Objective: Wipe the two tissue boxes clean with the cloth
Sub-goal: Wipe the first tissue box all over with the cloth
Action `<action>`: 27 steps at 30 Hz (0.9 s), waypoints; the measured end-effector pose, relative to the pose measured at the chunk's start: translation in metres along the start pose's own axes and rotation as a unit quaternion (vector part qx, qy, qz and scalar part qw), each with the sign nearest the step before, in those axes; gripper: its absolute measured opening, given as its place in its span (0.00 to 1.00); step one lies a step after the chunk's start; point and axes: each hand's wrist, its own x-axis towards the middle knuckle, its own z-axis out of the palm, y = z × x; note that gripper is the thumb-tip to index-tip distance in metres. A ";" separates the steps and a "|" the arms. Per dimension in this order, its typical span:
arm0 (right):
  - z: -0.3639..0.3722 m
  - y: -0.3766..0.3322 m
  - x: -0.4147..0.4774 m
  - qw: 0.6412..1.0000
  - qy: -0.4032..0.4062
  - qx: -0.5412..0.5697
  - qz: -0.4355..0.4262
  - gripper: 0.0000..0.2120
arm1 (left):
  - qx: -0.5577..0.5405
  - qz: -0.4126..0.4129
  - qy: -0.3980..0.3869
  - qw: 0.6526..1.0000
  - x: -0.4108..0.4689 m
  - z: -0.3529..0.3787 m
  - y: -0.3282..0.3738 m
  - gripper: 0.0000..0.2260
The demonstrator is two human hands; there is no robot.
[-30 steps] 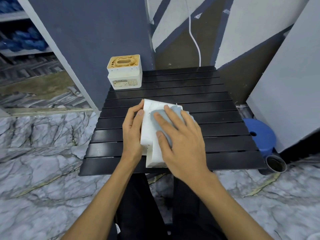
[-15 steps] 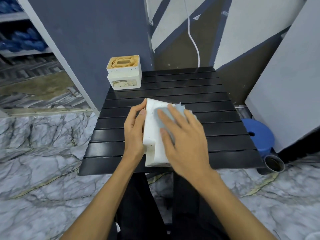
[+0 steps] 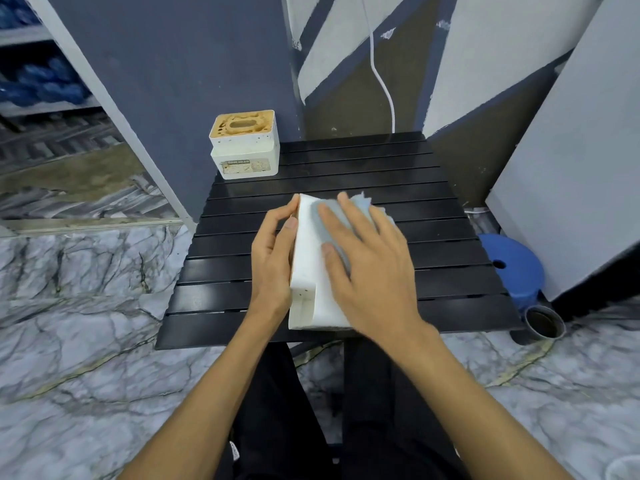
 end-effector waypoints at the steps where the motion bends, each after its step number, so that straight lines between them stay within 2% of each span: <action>1: 0.001 0.005 0.006 1.000 0.002 0.009 0.020 0.24 | 0.001 -0.001 -0.002 1.000 0.000 0.001 0.001 0.11; 4: 0.001 0.009 0.002 0.999 0.015 0.024 0.040 0.24 | 0.004 -0.003 0.000 1.000 0.000 0.003 0.001 0.12; 8: 0.000 -0.007 -0.026 0.999 0.030 0.008 -0.023 0.23 | -0.002 -0.007 0.014 1.000 0.001 0.003 0.001 0.11; 12: -0.002 -0.007 -0.019 0.997 0.018 -0.001 -0.069 0.23 | 0.001 -0.010 0.019 1.000 -0.001 0.004 0.001 0.12; 18: -0.003 0.008 -0.005 1.000 0.016 0.014 -0.001 0.24 | 0.010 0.002 0.002 1.000 -0.002 0.007 0.000 0.12; 24: -0.006 -0.011 -0.033 0.995 0.016 0.015 -0.096 0.22 | 0.008 -0.006 0.012 1.000 0.000 0.005 -0.001 0.12; 27: -0.005 -0.005 -0.014 0.998 0.015 0.020 -0.063 0.22 | 0.014 -0.005 0.008 1.000 0.000 0.007 -0.001 0.12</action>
